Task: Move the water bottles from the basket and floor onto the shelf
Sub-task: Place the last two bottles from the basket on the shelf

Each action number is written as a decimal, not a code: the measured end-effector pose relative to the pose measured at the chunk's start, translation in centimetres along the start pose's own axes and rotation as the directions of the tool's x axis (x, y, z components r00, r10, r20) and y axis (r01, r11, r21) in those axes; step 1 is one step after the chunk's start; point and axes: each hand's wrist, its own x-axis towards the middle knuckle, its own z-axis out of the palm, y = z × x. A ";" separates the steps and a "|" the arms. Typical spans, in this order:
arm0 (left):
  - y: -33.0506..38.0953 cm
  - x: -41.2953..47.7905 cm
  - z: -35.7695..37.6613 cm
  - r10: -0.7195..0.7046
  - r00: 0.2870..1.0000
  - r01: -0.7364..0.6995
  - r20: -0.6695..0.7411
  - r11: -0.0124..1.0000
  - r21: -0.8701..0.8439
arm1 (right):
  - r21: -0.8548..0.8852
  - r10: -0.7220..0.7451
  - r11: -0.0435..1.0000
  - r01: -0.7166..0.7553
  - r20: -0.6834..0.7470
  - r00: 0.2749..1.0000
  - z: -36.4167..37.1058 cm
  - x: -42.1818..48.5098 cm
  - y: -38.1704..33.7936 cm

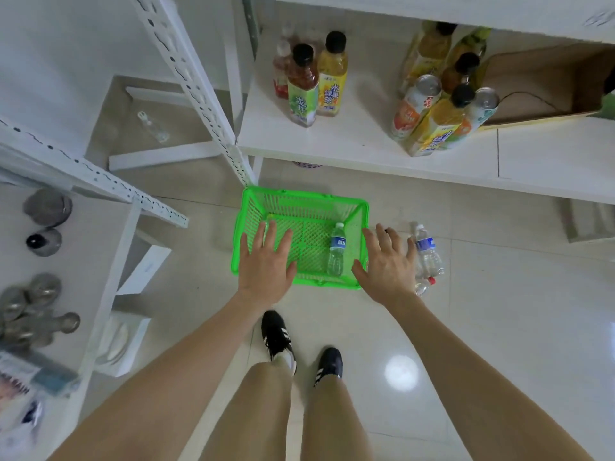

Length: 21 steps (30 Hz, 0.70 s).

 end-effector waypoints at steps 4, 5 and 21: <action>-2.7 5.1 5.1 0.029 0.999 -0.030 0.046 0.999 0.018 | 0.018 0.045 0.999 -0.047 0.079 0.996 5.8 4.7 -0.8; -3.2 6.2 6.6 0.027 0.997 -0.028 0.066 0.999 0.017 | 0.010 0.043 0.999 -0.044 0.103 0.994 7.3 5.8 -0.9; -8.8 19.3 37.2 -0.141 0.962 0.157 0.235 0.986 -0.048 | 0.119 0.174 0.970 -0.211 0.262 0.949 37.1 20.1 0.9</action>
